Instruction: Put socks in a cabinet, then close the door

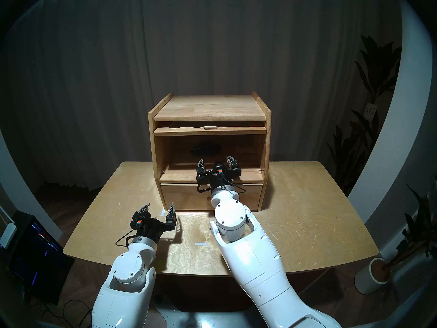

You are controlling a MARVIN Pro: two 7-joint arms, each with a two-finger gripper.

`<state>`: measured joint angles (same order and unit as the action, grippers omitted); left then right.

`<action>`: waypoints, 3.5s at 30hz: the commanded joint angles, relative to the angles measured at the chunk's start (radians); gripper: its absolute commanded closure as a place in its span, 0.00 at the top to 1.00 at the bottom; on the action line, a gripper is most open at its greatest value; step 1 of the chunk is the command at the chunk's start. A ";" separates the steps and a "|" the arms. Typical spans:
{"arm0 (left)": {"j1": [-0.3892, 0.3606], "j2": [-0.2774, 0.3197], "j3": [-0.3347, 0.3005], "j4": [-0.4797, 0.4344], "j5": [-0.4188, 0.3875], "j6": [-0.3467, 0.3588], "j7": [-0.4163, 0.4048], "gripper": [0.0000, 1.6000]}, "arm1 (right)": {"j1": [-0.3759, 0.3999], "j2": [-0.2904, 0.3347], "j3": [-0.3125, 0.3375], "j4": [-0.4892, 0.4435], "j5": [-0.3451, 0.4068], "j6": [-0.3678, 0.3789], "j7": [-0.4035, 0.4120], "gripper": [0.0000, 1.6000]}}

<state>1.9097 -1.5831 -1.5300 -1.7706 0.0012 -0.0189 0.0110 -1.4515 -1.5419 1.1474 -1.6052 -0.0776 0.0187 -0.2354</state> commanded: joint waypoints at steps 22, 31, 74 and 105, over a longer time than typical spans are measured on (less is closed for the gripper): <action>-0.014 0.000 -0.001 -0.005 0.000 -0.006 0.000 1.00 | 0.052 0.140 0.025 -0.370 -0.080 -0.171 0.073 1.00; -0.016 0.000 -0.002 -0.008 0.000 -0.007 0.000 1.00 | -0.005 0.266 0.219 -0.482 -0.087 -0.157 -0.049 1.00; 0.001 0.007 -0.005 -0.043 -0.021 -0.018 -0.024 1.00 | -0.358 0.452 0.481 -0.207 0.460 -0.222 0.118 1.00; -0.032 0.296 0.026 -0.319 0.647 -0.098 -0.024 1.00 | -0.353 0.451 0.484 -0.191 0.479 -0.213 0.148 1.00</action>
<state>1.9371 -1.3792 -1.4996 -2.0351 0.4929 -0.1176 -0.0083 -1.8146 -1.0932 1.6263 -1.7828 0.4040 -0.1881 -0.0868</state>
